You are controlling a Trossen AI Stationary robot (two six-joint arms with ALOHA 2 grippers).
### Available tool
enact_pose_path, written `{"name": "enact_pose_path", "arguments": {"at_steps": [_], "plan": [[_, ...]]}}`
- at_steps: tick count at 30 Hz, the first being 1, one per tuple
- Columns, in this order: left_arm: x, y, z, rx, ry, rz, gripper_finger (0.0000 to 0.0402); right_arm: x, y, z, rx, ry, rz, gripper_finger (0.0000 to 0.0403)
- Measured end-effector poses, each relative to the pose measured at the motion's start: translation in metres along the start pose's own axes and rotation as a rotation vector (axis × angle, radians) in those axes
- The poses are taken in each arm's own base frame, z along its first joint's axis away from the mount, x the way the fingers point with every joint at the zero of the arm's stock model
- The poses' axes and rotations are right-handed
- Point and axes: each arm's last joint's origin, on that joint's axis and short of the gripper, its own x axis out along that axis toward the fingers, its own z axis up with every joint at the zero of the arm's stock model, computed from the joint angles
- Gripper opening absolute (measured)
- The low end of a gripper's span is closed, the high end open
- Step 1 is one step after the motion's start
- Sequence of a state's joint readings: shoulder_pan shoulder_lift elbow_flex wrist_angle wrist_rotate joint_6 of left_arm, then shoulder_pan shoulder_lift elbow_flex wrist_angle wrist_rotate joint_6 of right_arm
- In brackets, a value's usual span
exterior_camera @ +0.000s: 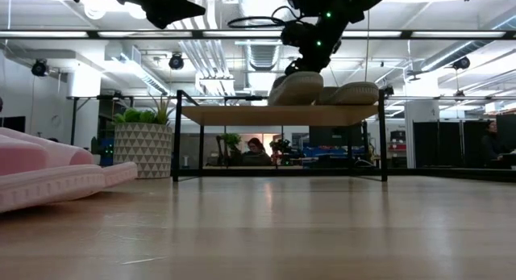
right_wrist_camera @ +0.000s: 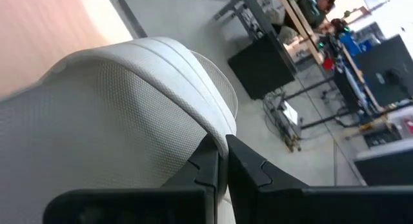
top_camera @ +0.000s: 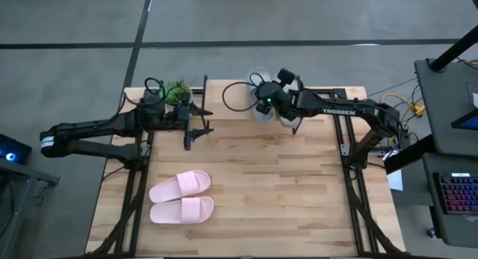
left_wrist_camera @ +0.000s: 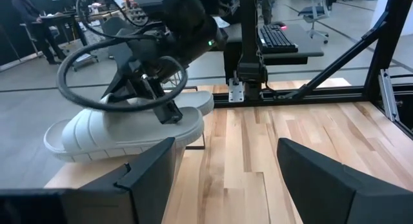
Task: Pick and place slides into the shelf
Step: Put the gray slides on the shelf
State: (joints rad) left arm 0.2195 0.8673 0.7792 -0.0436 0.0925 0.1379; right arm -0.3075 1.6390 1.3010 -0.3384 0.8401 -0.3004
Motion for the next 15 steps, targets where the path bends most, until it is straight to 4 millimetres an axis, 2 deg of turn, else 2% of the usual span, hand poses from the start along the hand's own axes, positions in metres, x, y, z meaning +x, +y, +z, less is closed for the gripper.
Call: {"name": "enact_pose_path", "arguments": {"at_steps": [15], "plan": [[0.0, 0.0, 0.0, 0.0, 0.0, 0.0, 0.0254, 0.008, 0.008, -0.018, -0.03, 0.057, -0.039, 0.0008]]}}
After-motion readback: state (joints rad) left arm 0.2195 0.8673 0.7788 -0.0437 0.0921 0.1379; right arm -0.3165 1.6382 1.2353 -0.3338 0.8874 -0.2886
